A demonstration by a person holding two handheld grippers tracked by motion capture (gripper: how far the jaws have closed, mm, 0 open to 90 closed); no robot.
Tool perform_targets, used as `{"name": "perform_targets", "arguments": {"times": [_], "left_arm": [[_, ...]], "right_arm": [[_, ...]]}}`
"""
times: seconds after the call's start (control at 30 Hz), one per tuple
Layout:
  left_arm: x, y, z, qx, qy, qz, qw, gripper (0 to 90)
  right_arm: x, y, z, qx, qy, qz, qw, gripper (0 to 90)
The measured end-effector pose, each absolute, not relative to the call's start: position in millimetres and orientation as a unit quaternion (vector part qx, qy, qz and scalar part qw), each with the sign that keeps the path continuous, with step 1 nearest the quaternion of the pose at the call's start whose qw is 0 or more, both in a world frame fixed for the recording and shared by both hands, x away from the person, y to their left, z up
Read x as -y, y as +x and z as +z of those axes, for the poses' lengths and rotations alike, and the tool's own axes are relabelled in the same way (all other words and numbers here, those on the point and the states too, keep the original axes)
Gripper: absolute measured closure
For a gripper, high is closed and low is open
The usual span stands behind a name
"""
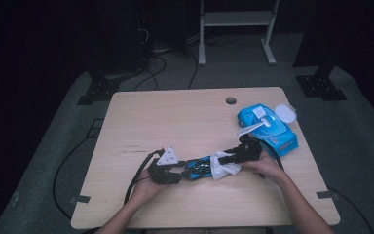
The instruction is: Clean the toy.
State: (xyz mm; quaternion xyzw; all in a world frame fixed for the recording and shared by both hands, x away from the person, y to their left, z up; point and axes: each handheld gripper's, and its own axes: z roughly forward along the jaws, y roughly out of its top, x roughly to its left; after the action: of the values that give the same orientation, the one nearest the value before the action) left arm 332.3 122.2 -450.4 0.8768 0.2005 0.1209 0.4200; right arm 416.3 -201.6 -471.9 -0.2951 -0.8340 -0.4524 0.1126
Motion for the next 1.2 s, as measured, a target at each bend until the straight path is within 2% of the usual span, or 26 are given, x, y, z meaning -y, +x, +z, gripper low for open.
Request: {"name": "perform_targets", "arguments": {"times": [0.13,0.3,0.43,0.53,0.67,0.8,0.97,1.07,1.2], "left_arm": [[-120.3,331.3,-449.7,-0.21,0.874,0.128,0.42,52.1],[-122.8,336.5,-451.6,-0.24,0.864,0.107,0.429,43.9],[-121.4,346.5,-456.7,-0.262,0.864,0.061,0.425,34.6],[-116.8,353.2,-459.5,-0.264,0.863,0.021,0.43,31.8],[-114.7,364.8,-462.0,-0.267,0.851,-0.045,0.45,35.4],[-108.8,368.7,-471.6,-0.253,0.861,-0.1,0.429,43.3],[-105.2,367.7,-469.7,-0.228,0.87,-0.083,0.429,50.4],[-103.8,368.4,-463.3,-0.202,0.883,-0.025,0.423,50.7],[-102.6,373.5,-457.3,-0.194,0.881,0.028,0.429,51.0]], "right_arm": [[200.7,413.9,-470.1,0.838,-0.287,-0.453,0.102,51.0],[199.7,409.0,-466.1,0.845,-0.273,-0.452,0.083,51.8],[198.7,403.5,-462.6,0.851,-0.262,-0.451,0.064,52.9],[197.5,396.6,-459.8,0.854,-0.25,-0.454,0.045,54.7],[200.1,387.5,-457.4,0.855,-0.24,-0.458,0.027,57.1],[202.4,381.5,-455.5,0.859,-0.235,-0.454,0.021,58.5],[201.8,373.2,-449.1,0.867,-0.222,-0.446,-0.011,58.2],[198.6,370.7,-444.9,0.873,-0.21,-0.437,-0.047,57.8],[196.9,374.7,-439.9,0.86,-0.224,-0.449,-0.091,56.4]]}}
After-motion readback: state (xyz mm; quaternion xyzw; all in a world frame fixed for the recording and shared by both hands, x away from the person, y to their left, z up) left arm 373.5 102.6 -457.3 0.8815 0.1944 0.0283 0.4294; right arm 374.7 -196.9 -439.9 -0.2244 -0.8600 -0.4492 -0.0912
